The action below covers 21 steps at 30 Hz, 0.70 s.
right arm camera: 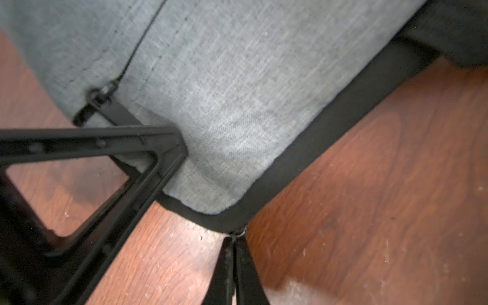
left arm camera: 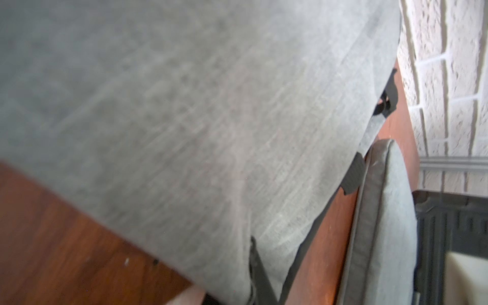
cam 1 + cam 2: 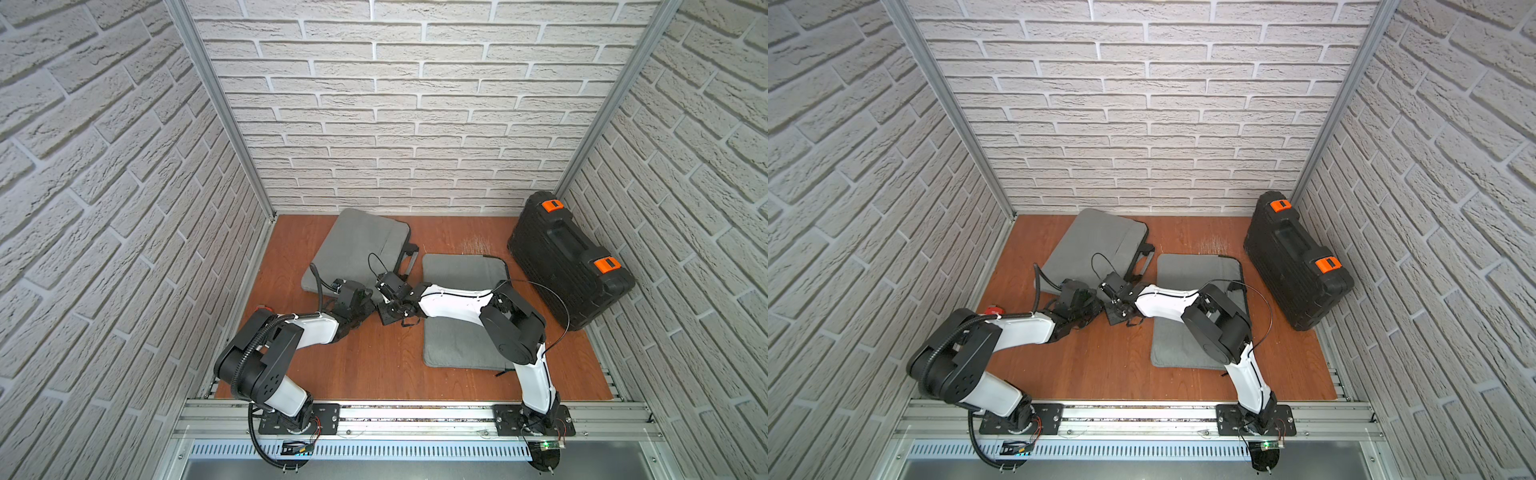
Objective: Open the zippered laptop bag and take out the laptop
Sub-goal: Adjust the zippered laptop bag at the center of the board.
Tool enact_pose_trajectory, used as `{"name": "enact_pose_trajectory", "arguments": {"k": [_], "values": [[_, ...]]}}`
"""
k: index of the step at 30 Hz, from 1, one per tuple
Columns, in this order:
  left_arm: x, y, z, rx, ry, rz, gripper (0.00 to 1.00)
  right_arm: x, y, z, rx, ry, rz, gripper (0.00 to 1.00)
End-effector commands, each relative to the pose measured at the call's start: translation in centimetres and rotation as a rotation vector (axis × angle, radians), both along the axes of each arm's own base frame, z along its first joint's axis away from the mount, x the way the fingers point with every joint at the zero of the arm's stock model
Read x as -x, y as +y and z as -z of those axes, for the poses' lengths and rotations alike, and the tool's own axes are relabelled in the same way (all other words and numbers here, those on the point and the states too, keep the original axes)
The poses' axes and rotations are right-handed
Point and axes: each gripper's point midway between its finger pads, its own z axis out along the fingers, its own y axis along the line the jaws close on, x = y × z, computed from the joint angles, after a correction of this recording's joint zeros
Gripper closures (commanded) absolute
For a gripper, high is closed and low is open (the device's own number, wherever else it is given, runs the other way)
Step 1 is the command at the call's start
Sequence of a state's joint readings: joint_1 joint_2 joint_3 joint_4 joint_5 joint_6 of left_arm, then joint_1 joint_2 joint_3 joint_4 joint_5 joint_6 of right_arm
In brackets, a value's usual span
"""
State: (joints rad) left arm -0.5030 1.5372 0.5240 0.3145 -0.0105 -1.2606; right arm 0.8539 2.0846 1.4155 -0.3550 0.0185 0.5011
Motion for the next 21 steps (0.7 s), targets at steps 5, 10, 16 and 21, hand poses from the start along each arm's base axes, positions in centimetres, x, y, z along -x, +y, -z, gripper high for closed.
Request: {"name": "enact_pose_trajectory", "arguments": {"k": [5, 10, 16, 21], "values": [[2.7, 0.9, 3.1, -0.062, 0.126, 0.024, 1.00, 2.0, -2.3, 1.3, 0.131, 0.069, -0.013, 0.94], [3.1, 1.4, 3.4, -0.073, 0.144, 0.021, 1.00, 1.2, -2.7, 0.9, 0.150, 0.056, -0.006, 0.94], [3.7, 1.9, 3.4, -0.078, 0.141, 0.020, 1.00, 0.4, -3.6, 0.7, 0.176, 0.044, 0.008, 0.94], [4.0, 2.2, 3.3, -0.084, 0.137, 0.021, 1.00, -0.2, -4.2, 0.6, 0.190, 0.032, 0.020, 0.94]]}}
